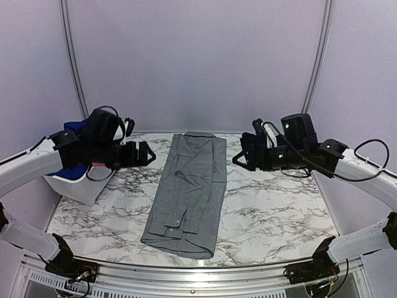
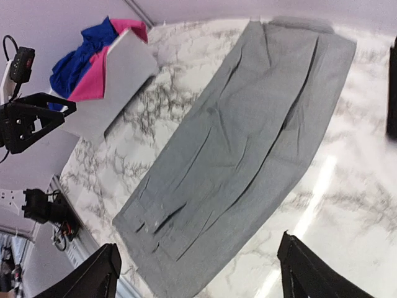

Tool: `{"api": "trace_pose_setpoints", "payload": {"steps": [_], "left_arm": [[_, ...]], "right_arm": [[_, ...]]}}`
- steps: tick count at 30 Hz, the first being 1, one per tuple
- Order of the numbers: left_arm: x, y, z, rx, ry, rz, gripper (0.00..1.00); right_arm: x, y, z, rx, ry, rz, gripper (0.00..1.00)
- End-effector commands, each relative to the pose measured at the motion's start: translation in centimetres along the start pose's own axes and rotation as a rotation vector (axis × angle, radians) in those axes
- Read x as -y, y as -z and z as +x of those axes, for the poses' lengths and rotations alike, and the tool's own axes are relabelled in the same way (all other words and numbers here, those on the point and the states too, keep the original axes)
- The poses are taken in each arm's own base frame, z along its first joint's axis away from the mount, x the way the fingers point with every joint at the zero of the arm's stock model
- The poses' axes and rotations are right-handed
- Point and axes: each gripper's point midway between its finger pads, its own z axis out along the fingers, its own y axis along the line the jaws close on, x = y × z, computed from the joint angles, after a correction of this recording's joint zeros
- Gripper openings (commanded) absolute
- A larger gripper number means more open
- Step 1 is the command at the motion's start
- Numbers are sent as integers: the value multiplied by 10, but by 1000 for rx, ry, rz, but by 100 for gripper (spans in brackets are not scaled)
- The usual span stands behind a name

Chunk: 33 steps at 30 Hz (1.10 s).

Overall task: Fold and stack the mixed laundry pile
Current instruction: Pick up the rectangle-folded shirt from the center of the board.

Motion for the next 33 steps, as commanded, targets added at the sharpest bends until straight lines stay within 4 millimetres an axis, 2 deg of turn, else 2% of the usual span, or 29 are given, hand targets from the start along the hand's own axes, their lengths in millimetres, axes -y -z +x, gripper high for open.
{"api": "trace_pose_setpoints", "payload": {"steps": [1,3,5,7,11,15,18,21,26,29,33], "left_arm": [[-11,10,97,-184,167,27,99],[-24,16,130,-220,238,10,97],[-39,20,163,-249,287,-17,92],[-47,21,185,-278,305,-31,85],[-64,15,218,-341,350,-76,73],[-67,8,230,-370,323,-78,68],[-72,-1,251,-416,333,-69,61],[-74,-7,262,-439,325,-53,56],[-72,-16,267,-458,294,-41,53],[-70,-22,271,-470,299,-34,50],[-62,-28,270,-453,329,17,50]], "right_arm": [[-6,-21,92,-272,-215,-55,82],[-11,-22,117,-283,-293,-62,80],[-9,-26,146,-311,-393,-66,74],[-9,-31,171,-337,-461,-63,69],[-15,-43,205,-369,-507,-20,64],[-20,-55,215,-374,-515,-6,62],[-23,-66,230,-400,-546,-30,60],[-30,-76,242,-429,-535,-37,58],[-35,-88,262,-479,-531,-29,52],[-29,-94,278,-518,-548,0,45],[-23,-99,289,-545,-563,21,42]]}}
